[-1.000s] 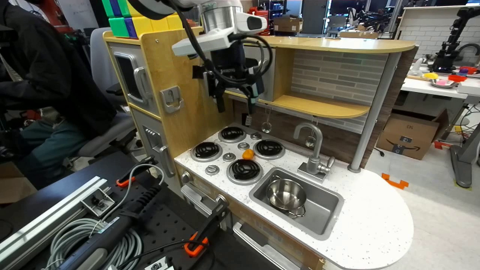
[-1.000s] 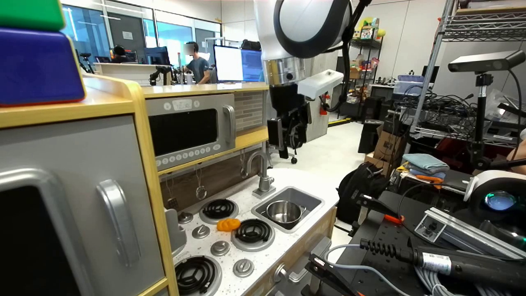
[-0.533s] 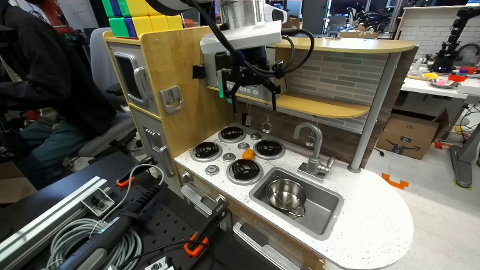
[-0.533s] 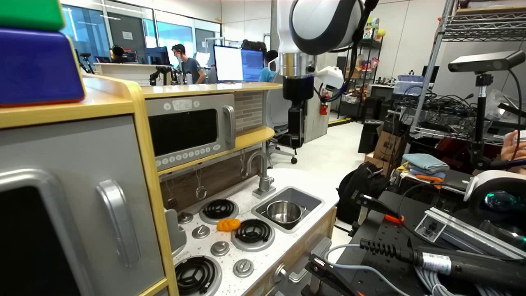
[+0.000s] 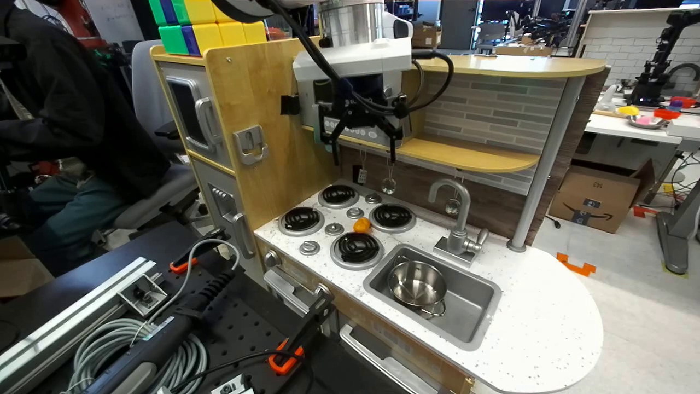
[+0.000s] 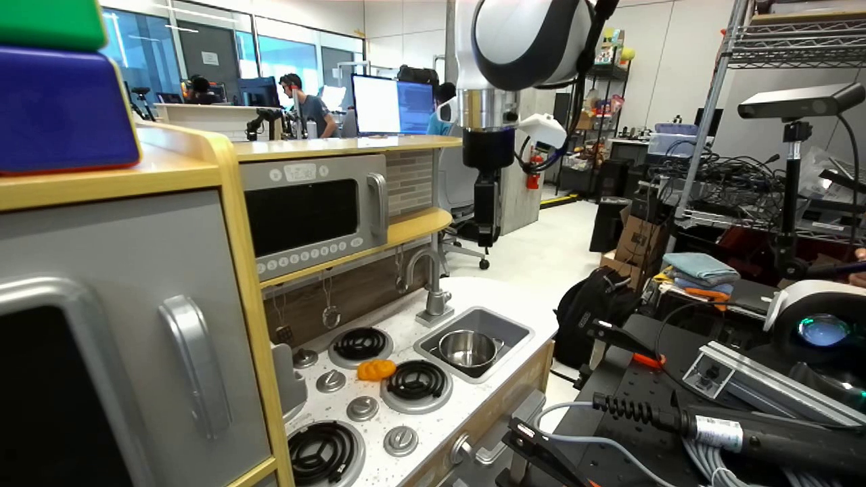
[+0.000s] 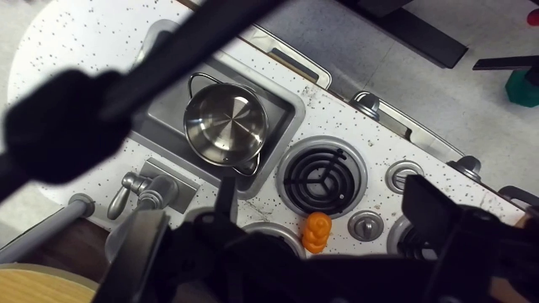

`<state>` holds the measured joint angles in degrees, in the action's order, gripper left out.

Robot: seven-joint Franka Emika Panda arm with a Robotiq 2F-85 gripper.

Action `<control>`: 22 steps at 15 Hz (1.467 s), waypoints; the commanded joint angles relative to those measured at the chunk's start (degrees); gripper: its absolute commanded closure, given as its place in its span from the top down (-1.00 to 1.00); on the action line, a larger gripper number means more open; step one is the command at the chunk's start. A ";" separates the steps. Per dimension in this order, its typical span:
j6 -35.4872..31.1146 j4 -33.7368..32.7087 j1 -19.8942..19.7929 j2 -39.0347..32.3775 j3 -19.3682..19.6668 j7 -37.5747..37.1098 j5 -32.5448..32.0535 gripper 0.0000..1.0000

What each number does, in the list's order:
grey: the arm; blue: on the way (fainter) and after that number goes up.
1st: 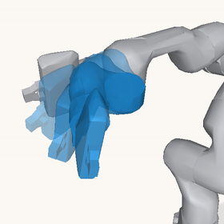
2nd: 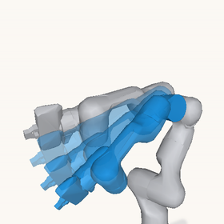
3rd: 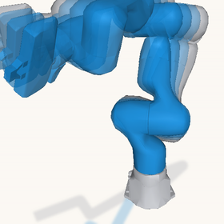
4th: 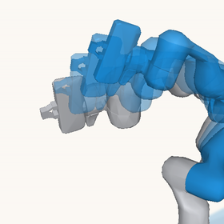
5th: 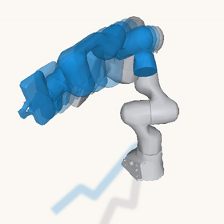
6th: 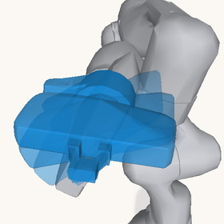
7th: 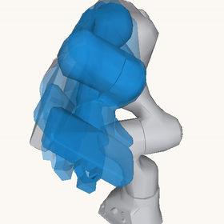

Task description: Pick the yellow object on the stove and put it in the pot

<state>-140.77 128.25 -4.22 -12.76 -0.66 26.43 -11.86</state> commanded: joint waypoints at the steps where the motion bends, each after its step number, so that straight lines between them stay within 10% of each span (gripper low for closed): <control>1: -6.38 0.55 0.81 -5.20 -0.65 -0.81 0.48 1.00; 11: -33.74 -5.22 1.77 -26.58 -5.41 -8.21 1.78 1.00; 22: -23.58 -27.49 13.50 -42.40 2.20 -29.19 6.80 1.00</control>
<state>-167.56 107.95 5.25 -50.16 -1.78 1.81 -6.82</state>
